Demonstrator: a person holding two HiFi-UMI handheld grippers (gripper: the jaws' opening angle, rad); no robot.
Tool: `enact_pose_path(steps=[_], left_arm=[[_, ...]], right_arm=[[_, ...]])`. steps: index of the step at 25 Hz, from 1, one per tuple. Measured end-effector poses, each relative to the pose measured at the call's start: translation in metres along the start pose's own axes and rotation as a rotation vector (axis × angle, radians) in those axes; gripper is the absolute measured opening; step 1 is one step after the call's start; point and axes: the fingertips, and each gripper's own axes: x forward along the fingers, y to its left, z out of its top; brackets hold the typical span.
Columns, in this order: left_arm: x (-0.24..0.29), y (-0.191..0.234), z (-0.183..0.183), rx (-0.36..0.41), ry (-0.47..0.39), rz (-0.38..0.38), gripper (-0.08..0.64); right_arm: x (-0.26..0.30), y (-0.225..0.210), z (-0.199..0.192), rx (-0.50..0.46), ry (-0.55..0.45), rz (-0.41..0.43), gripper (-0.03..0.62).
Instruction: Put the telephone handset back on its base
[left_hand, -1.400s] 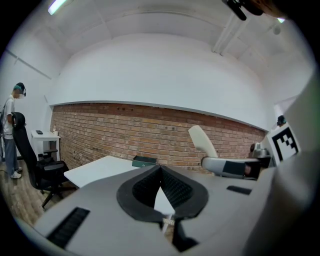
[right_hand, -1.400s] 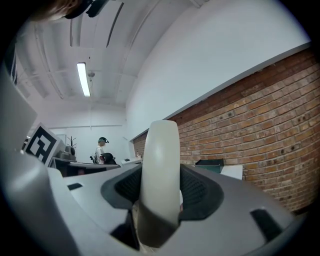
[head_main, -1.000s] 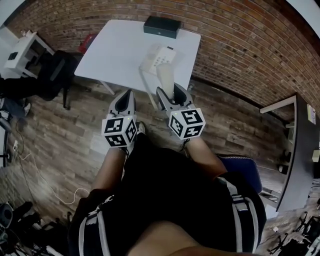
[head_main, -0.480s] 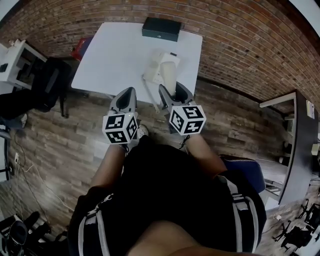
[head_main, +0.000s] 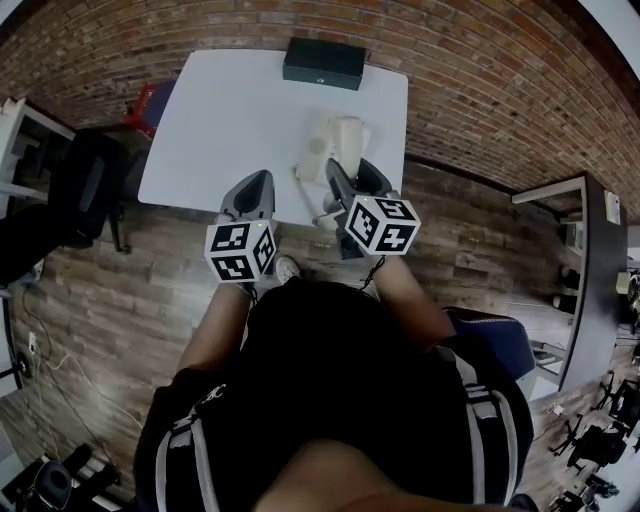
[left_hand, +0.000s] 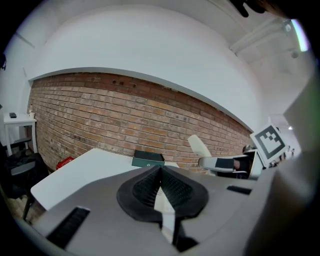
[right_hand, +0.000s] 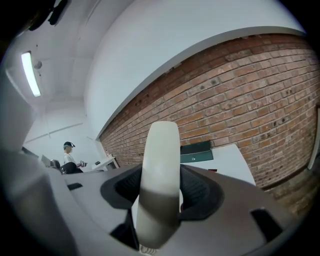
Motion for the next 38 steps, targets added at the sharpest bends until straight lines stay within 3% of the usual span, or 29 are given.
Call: enact_pose_path(steps=[12, 21, 38], left_arm=[[0.058, 0.019, 0.005, 0.016, 0.059, -0.141, 0.002], [0.069, 0.026, 0.006, 0.002, 0.066, -0.135, 0.002], [0.067, 0.065, 0.008, 0.003, 0.064, -0.102, 0.002]], right_arm=[[0.057, -0.043, -0.014, 0.248, 0.073, -0.137, 0.204], [0.090, -0.063, -0.026, 0.273, 0.140, -0.195, 0.207], [0.157, -0.094, -0.089, 0.299, 0.293, -0.395, 0.208]])
